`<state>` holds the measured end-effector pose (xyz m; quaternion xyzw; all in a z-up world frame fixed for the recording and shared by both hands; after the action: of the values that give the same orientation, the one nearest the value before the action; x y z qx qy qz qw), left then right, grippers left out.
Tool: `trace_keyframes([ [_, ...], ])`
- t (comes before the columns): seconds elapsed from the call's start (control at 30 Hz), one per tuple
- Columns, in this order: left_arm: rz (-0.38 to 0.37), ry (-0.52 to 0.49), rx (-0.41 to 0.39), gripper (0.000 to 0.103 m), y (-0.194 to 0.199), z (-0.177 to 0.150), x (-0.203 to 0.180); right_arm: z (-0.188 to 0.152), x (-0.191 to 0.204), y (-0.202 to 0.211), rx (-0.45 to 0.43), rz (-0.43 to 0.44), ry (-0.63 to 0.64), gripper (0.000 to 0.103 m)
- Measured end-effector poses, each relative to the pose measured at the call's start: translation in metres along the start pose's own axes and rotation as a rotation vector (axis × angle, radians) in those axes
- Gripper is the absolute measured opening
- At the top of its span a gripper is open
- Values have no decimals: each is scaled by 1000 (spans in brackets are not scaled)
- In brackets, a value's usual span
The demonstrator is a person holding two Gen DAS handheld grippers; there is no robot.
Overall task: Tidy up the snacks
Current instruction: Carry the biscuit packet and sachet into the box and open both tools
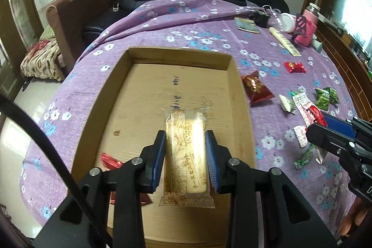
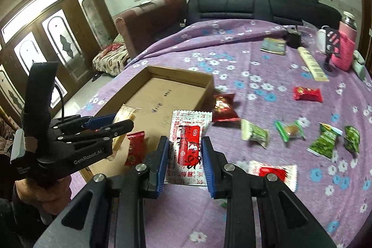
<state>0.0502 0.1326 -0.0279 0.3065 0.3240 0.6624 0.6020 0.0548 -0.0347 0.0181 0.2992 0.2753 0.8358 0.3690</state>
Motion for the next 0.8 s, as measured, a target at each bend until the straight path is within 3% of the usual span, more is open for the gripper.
trace_keyframes([
  [0.57,43,80,51,36,-9,3,51,9,36,-35,34,72,51,28],
  [0.8,67,93,96,36,-26,18,64,21,55,-76,98,71,91,28],
])
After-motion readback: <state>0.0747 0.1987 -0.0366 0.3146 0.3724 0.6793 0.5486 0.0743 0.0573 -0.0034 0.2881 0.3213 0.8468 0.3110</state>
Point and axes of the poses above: each gripper's, at about its wrist camera, not at the fingertips, and y roughly against the way its jaws point, x to its left, z to its top, the point moved 2 cm from there along -y, roughly the way its jaws point, and after that the axes turned 4 degrees about -y, right-handed, at the moved point
